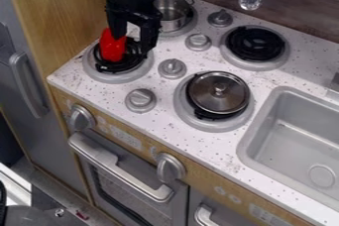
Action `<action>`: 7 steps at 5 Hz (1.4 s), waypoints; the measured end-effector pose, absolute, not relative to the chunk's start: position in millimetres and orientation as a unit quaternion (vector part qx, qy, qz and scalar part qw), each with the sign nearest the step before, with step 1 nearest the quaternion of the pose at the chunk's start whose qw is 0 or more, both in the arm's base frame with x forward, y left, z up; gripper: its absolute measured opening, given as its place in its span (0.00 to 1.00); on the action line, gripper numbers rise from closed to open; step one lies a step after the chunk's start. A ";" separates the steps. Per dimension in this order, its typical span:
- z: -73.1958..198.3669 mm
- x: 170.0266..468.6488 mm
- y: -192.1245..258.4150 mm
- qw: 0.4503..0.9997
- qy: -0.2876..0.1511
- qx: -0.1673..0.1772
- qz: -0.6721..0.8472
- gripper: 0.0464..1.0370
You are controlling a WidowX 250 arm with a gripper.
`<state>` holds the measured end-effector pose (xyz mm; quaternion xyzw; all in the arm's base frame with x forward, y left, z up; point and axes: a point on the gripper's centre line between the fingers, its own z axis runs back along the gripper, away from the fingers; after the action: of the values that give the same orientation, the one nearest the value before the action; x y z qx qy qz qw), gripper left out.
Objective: Move the lid in the middle of the stove
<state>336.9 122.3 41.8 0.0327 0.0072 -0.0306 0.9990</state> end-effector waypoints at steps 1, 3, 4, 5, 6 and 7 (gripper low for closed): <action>28.9 332.0 120.5 0.999 0.026 0.025 -0.030 0.96; 18.9 341.3 56.9 0.995 0.032 0.025 -0.090 0.96; 17.9 350.2 25.0 0.993 0.020 0.022 -0.115 0.96; 0.4 363.4 -0.6 0.992 0.016 0.021 -0.121 0.96; -13.8 372.7 -6.6 0.994 0.013 0.024 -0.103 0.96; -34.6 376.9 -1.2 0.997 0.011 0.023 -0.075 0.96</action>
<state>376.9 -1.2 -34.6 0.0229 0.0115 -0.0747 0.9969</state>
